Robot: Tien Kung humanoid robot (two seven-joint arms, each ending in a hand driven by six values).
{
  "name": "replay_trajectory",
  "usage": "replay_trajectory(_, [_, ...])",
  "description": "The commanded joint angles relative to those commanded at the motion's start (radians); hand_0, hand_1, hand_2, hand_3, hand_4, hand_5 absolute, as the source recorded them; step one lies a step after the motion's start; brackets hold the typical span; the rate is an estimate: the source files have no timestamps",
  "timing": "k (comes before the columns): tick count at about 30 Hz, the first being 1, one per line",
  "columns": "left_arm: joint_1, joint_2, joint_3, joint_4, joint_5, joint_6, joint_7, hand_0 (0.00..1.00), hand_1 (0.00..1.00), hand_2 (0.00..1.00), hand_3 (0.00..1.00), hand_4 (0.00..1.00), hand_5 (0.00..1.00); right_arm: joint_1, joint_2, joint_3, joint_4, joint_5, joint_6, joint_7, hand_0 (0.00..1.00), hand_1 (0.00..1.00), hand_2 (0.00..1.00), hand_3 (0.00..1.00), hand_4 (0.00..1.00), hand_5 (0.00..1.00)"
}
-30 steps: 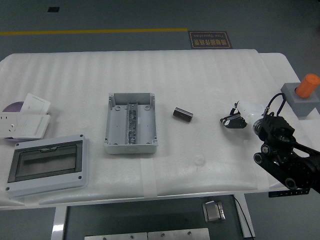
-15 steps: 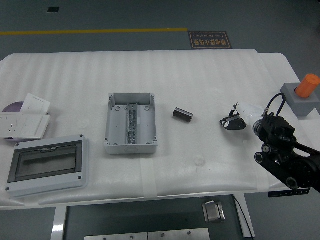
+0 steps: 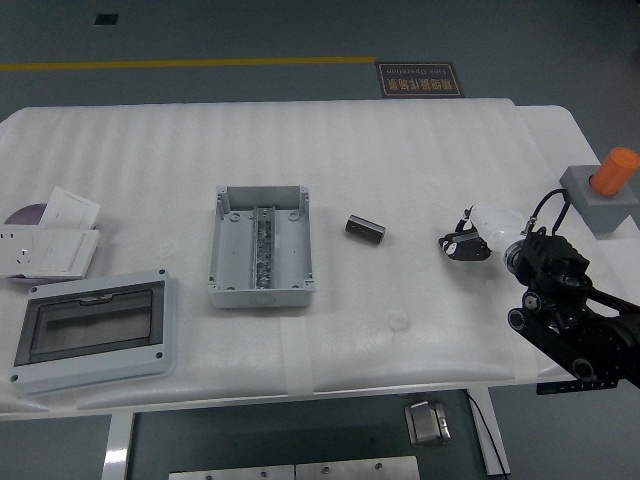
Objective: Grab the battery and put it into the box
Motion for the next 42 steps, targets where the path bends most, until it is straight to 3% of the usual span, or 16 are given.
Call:
replay_trajectory(7, [0.000,-0.001,-0.001,0.000,0.001,0.002,-0.002,0.663,0.676,0.581,0.638,0.718,0.528,0.007,0.001,0.026,0.058,-0.018,-0.013,0.000,0.466,0.502,0.491,0.598,0.067,0.132])
replay_trajectory(14, [0.002,-0.001,-0.010,0.000,0.010,0.002,0.001,0.662,0.677,0.586,0.640,0.725,0.535,0.032,0.010,0.028,0.166,-0.033,-0.023,-0.006,0.461,0.498,0.489,0.594,0.046,0.103])
replay_trajectory(23, [0.005,-0.001,-0.014,0.000,0.016,0.003,0.009,0.662,0.677,0.588,0.642,0.732,0.540,0.071,0.121,-0.028,0.338,-0.069,-0.066,-0.011,0.463,0.503,0.492,0.600,0.083,0.087])
replay_trajectory(27, [0.008,0.001,-0.020,0.000,0.023,0.004,0.013,0.662,0.677,0.588,0.642,0.732,0.540,0.073,0.168,-0.072,0.368,-0.068,-0.094,0.006,0.463,0.503,0.492,0.600,0.083,0.087])
replay_trajectory(28, [0.008,0.002,-0.024,0.000,0.026,0.005,0.013,0.662,0.677,0.589,0.642,0.734,0.542,0.073,0.177,-0.085,0.367,-0.065,-0.096,0.009,0.474,0.524,0.508,0.624,0.187,0.033])
replay_trajectory(33, [0.006,0.005,-0.025,0.000,0.027,0.006,0.013,0.662,0.677,0.589,0.642,0.734,0.542,0.076,0.211,-0.136,0.339,-0.048,-0.087,0.015,0.474,0.524,0.508,0.624,0.187,0.033])
replay_trajectory(34, [0.006,0.005,-0.025,0.000,0.027,0.006,0.013,0.663,0.677,0.590,0.641,0.735,0.547,0.078,0.217,-0.143,0.331,-0.047,-0.085,0.014,0.465,0.542,0.604,0.682,0.302,0.140])
replay_trajectory(38, [0.004,0.004,-0.021,0.000,0.024,0.005,0.012,0.663,0.677,0.590,0.641,0.735,0.547,0.082,0.232,-0.164,0.308,-0.046,-0.085,0.010,0.465,0.542,0.604,0.682,0.302,0.140])
replay_trajectory(39, [0.003,0.004,-0.020,0.000,0.024,0.005,0.012,0.662,0.677,0.590,0.641,0.736,0.549,0.084,0.235,-0.170,0.304,-0.047,-0.089,0.009,0.503,0.592,0.679,0.740,0.541,0.319])
replay_trajectory(42, [0.002,0.005,-0.020,0.000,0.023,0.005,0.012,0.662,0.677,0.590,0.641,0.736,0.549,0.089,0.243,-0.179,0.297,-0.050,-0.098,0.008,0.503,0.592,0.679,0.740,0.541,0.319])
